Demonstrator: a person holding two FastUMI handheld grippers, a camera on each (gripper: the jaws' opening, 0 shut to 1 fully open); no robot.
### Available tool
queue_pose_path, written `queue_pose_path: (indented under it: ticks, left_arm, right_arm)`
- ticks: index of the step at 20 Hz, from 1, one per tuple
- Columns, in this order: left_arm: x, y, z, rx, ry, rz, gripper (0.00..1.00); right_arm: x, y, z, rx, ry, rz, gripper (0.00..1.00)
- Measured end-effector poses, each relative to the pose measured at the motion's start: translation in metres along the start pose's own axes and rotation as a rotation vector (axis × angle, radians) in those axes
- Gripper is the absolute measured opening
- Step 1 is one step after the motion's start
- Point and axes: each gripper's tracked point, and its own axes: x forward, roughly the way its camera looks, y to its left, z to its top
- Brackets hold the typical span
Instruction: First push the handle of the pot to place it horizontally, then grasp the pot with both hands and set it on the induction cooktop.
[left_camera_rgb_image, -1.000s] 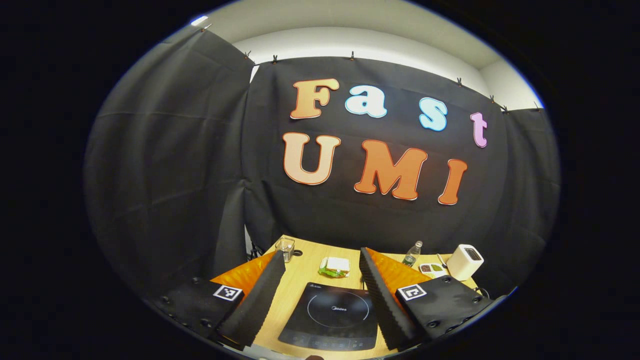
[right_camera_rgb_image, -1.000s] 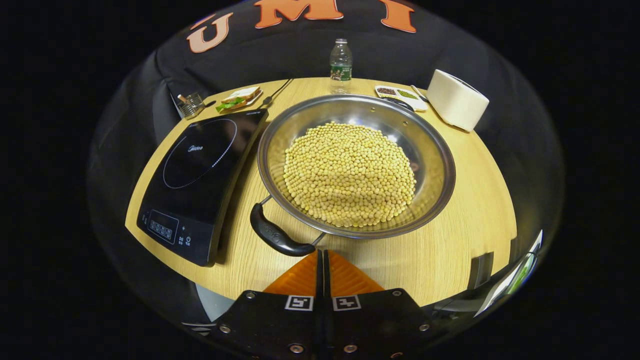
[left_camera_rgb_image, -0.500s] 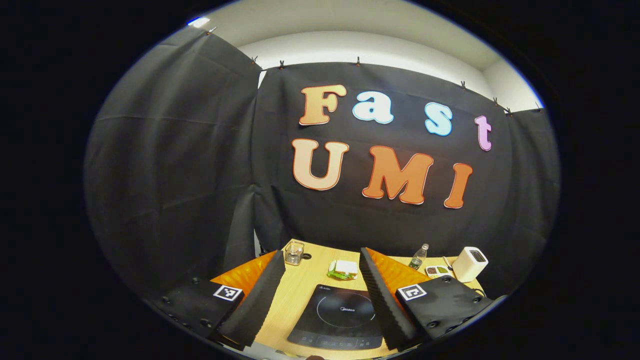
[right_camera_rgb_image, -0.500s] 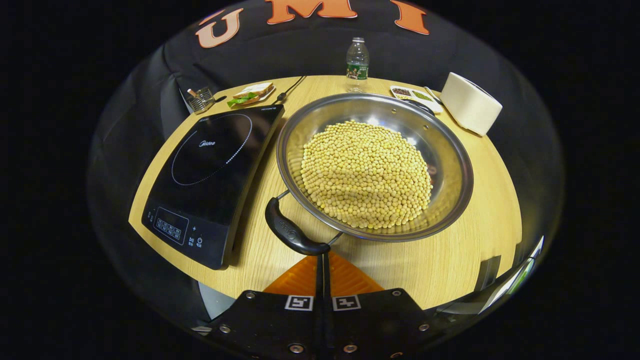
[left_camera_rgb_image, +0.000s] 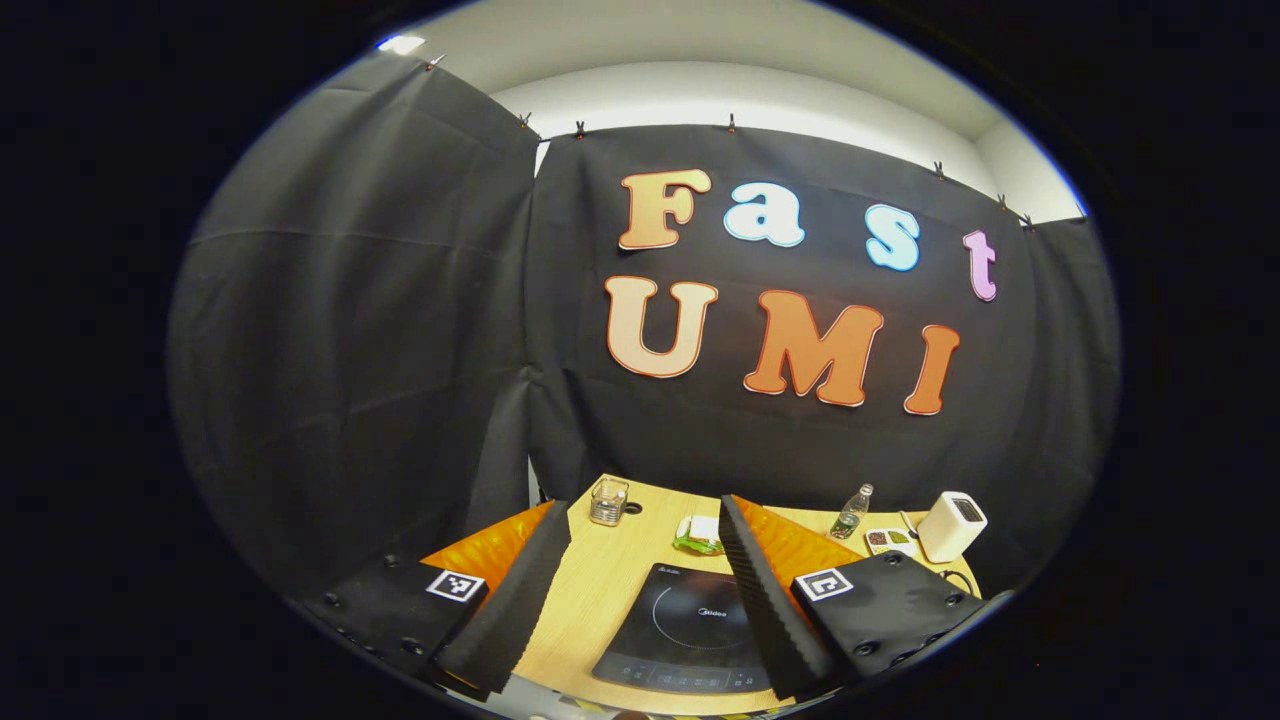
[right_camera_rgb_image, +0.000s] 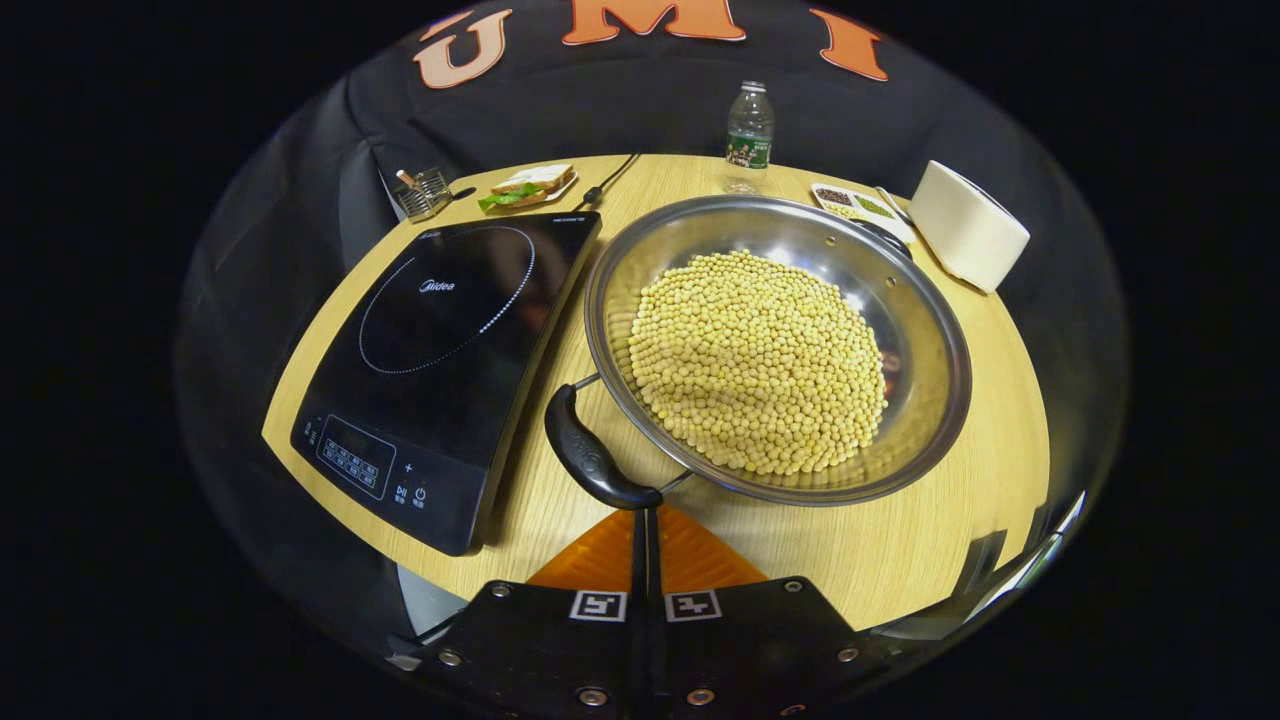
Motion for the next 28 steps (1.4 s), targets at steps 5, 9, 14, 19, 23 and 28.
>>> queue_pose_path:
  ticks: [5,9,14,19,23,28]
  left_arm:
    - [-0.004,0.009,-0.003,0.007,0.001,0.018,0.98]
    - [-0.004,0.016,-0.007,-0.002,0.007,0.033,0.98]
    - [-0.002,0.025,-0.014,-0.002,0.024,0.054,0.98]
    - [-0.003,0.035,-0.014,-0.003,0.019,0.075,0.98]
    - [-0.001,0.046,-0.019,-0.014,0.027,0.098,0.98]
    - [0.002,0.059,-0.026,-0.032,0.037,0.125,0.98]
  right_arm:
    - [0.005,0.008,0.007,-0.018,-0.001,0.012,0.0]
    - [0.007,0.014,0.012,-0.032,-0.001,0.026,0.0]
    - [0.011,0.023,0.018,-0.042,-0.002,0.043,0.0]
    - [0.015,0.03,0.025,-0.052,-0.002,0.057,0.0]
    - [0.019,0.036,0.031,-0.057,0.004,0.073,0.0]
    - [0.021,0.043,0.038,-0.095,0.006,0.078,0.0]
